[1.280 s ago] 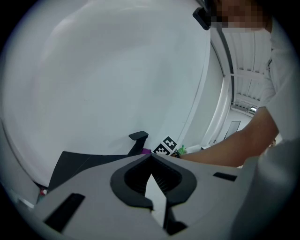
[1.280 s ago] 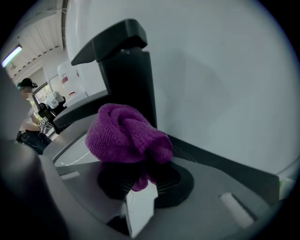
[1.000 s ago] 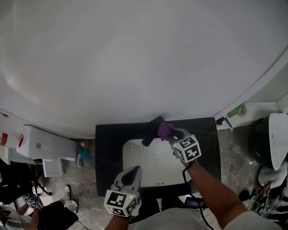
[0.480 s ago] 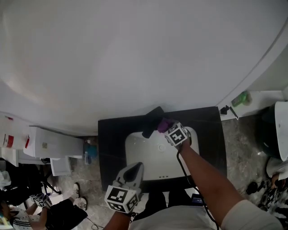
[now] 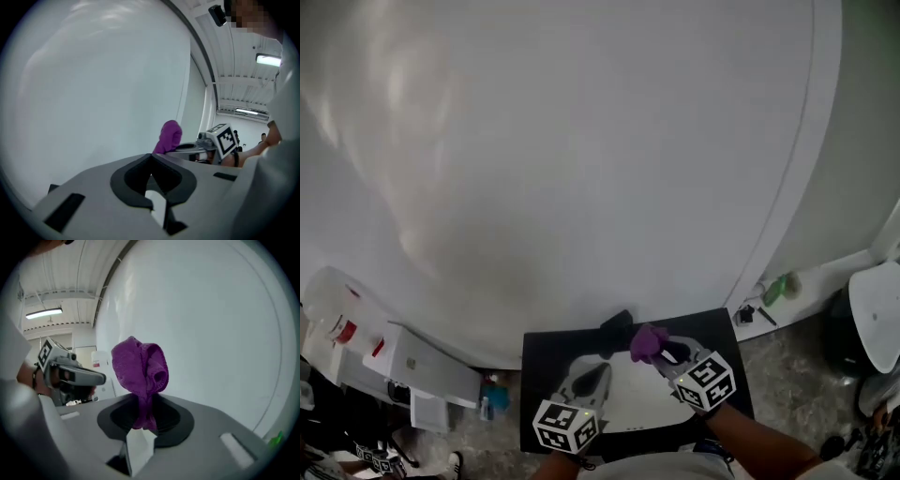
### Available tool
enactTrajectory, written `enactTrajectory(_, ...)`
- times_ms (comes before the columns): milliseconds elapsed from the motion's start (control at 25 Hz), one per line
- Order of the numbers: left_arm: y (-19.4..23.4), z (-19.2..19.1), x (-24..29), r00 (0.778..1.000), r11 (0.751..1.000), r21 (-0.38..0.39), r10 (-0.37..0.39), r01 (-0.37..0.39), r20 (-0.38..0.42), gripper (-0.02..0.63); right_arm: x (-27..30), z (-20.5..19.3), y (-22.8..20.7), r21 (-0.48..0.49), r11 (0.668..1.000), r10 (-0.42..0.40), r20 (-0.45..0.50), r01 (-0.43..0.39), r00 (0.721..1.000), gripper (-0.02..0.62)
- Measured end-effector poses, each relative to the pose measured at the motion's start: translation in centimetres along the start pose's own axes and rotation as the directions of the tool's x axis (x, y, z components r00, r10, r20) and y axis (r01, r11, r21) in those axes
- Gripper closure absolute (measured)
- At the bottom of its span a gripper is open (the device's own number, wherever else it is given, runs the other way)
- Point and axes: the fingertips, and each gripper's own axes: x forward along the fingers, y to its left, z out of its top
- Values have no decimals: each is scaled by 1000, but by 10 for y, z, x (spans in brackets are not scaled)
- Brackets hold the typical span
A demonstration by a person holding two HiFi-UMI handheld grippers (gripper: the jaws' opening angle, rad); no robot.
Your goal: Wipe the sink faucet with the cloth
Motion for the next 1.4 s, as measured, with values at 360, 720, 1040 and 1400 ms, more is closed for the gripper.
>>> enactTrajectory(360,-13,54,8,995,998,64,-1,-5,101,600,-46,58,13,-11,998,-53,157,56,986,520)
enactTrajectory(720,-12,58,5,994,998,62,26,-33,103,600,-49,69,24,-40,998,-50,175,58,983,526)
enactTrajectory(1040,-15,60,-3,994,998,64,14,-21,110,600,-53,82,32,-60,996,-50,190,63,981,526)
enactTrajectory(1400,-16,67,-12,991,997,71,3,-12,131,600,-50,88,41,-66,996,-44,192,58,980,526)
